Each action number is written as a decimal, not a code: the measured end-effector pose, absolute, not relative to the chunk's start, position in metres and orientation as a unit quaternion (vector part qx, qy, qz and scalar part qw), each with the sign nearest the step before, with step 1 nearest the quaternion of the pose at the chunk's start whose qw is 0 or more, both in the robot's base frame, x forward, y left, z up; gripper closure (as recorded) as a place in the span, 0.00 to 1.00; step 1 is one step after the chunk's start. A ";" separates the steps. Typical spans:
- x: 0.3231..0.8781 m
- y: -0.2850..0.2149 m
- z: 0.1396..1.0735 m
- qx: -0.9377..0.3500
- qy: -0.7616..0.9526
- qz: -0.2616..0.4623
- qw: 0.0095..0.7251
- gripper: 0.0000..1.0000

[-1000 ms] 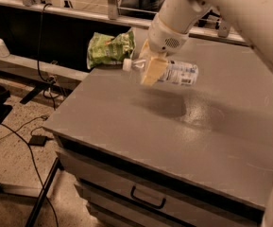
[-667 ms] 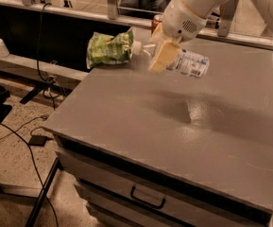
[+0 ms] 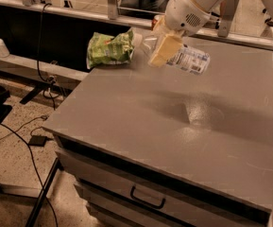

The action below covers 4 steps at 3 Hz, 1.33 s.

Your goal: Place blue plastic bottle upright

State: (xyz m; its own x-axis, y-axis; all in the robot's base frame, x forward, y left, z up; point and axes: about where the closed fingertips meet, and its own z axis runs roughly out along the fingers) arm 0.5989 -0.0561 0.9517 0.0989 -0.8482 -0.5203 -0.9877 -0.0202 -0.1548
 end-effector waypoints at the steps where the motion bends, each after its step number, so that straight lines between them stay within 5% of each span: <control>1: 0.599 -0.056 0.952 -0.700 0.655 0.144 0.245 1.00; 3: 0.583 -0.027 0.973 -0.692 0.565 0.286 0.347 1.00; 4: 0.581 -0.022 0.977 -0.692 0.557 0.293 0.353 1.00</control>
Offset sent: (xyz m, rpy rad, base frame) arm -0.0526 0.0272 0.0802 0.3959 -0.2012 0.2847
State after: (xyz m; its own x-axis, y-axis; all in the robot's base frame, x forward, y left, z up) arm 0.5813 -0.0216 0.9771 0.2081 -0.5635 -0.7995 -0.9780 -0.1305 -0.1625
